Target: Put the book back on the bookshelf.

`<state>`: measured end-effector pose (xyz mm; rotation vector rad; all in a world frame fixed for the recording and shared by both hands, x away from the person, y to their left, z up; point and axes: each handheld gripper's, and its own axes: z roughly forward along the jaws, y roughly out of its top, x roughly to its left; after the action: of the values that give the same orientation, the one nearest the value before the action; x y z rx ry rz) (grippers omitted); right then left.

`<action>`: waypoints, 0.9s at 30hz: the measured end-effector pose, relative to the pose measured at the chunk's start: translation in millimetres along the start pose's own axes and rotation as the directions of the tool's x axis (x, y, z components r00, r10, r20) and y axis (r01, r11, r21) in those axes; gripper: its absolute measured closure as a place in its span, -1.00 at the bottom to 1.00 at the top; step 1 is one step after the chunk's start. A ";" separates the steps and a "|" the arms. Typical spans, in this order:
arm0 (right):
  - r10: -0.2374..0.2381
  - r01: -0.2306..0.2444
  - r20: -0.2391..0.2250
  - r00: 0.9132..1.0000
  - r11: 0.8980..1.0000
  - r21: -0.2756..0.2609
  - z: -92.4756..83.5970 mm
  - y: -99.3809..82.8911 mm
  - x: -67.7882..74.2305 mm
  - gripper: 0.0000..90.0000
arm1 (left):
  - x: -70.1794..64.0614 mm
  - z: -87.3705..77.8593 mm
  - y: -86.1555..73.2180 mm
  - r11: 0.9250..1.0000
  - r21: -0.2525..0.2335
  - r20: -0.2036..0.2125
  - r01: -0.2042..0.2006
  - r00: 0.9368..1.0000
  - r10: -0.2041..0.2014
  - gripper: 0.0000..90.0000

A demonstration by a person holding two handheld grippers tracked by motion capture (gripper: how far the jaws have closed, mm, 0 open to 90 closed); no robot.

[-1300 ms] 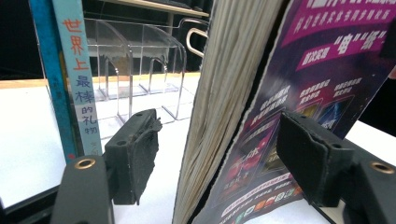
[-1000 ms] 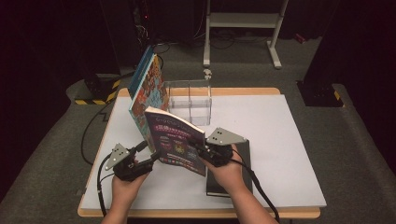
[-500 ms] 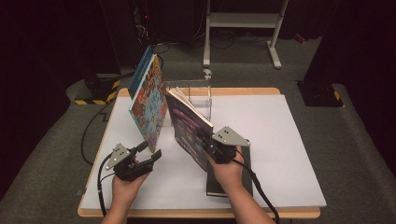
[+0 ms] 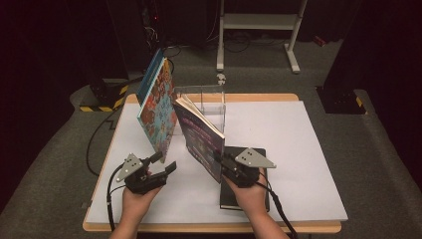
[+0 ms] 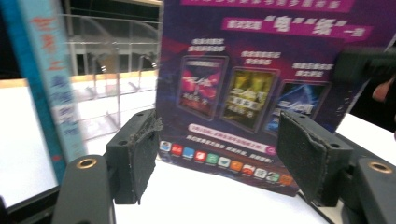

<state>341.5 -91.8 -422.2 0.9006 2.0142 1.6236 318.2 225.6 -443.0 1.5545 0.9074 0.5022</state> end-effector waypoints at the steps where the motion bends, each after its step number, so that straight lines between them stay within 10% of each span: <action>1: 0.004 -0.004 -0.003 1.000 1.000 0.008 -1.3 -4.3 0.7 0.69 | -3.3 1.2 1.5 1.000 -0.008 0.007 -0.005 1.000 0.005 -0.34; 17: 0.063 -0.064 -0.015 0.998 0.998 -0.005 -2.5 -18.6 3.5 0.77 | -68.4 51.8 48.8 0.998 -0.068 0.205 -0.001 0.979 0.015 -0.53; 27: 0.080 -0.079 -0.063 0.995 0.996 0.030 -5.4 -27.4 3.3 0.59 | -82.0 65.5 51.7 0.998 -0.062 0.155 -0.011 0.988 0.020 -0.65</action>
<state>329.2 -96.6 -447.1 0.9618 2.0726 1.6909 332.0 121.3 -391.9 1.5240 0.7543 0.4096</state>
